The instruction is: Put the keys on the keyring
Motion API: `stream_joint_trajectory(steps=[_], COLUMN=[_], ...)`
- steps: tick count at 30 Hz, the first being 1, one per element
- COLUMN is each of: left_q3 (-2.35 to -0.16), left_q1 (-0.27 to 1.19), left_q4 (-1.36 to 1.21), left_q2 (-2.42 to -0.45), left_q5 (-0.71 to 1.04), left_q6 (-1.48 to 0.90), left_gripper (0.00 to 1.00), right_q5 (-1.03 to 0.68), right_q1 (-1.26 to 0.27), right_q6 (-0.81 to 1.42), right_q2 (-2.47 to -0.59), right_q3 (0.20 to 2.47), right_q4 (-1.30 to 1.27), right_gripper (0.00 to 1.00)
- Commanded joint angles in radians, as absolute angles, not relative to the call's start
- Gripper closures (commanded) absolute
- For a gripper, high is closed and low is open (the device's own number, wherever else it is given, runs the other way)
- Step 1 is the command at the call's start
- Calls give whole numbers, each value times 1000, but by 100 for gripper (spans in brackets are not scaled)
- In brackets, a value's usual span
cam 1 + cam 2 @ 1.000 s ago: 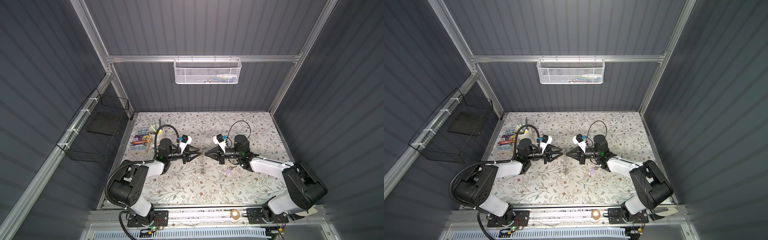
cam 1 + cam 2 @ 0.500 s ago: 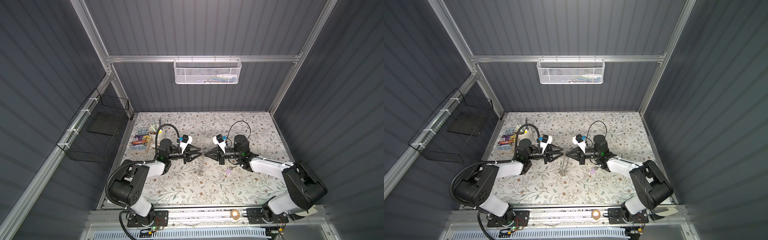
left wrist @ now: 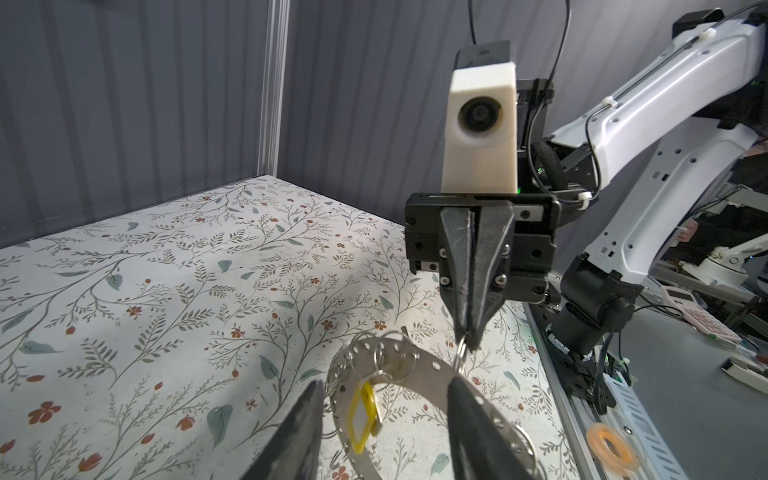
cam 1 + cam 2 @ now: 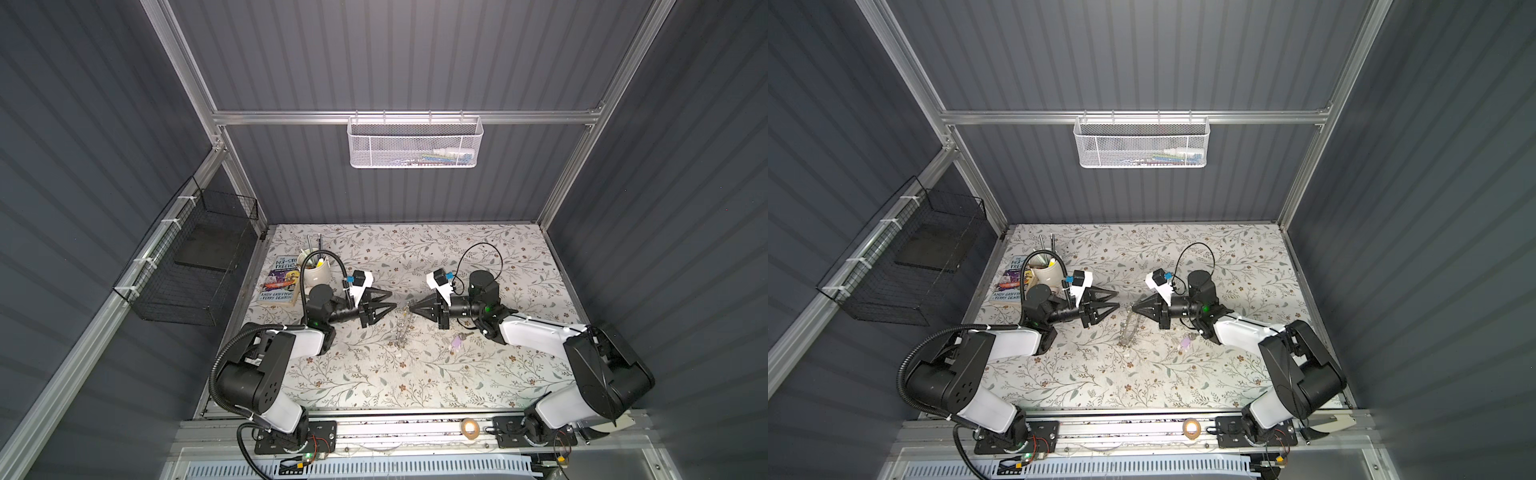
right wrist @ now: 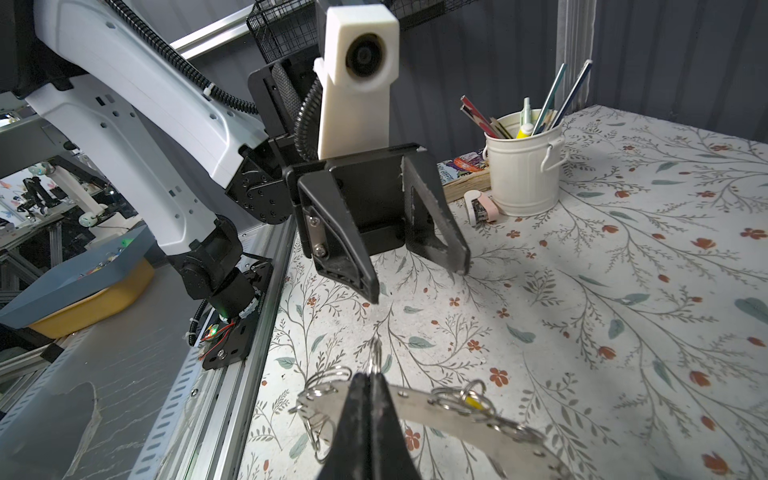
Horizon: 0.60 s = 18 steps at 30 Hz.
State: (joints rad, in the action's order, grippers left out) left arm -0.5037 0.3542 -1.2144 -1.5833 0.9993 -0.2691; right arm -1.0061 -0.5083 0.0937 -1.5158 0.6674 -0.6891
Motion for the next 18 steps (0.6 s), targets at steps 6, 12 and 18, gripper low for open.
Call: stream_joint_trajectory(steps=[6,12,18], left_q3=[-532,-529,-544], left_q1=[370,386,406], left_q4=[-1531,-1531,-1529], left_q2=[-1721,-1728,-1747], left_q5=[1114,1119,1125], left_q6=[-451,-432,-442], left_gripper=[55,54,55], right_q5=[-1038,-1039,-1043], right_q1=[-507,-507,-508], right_q6=[113,117,124], right_q2=[-1525,-1529,-1535], right_q3=[660,659,663], right_q4=[-758,-763,-767], right_gripper=[100,100,100])
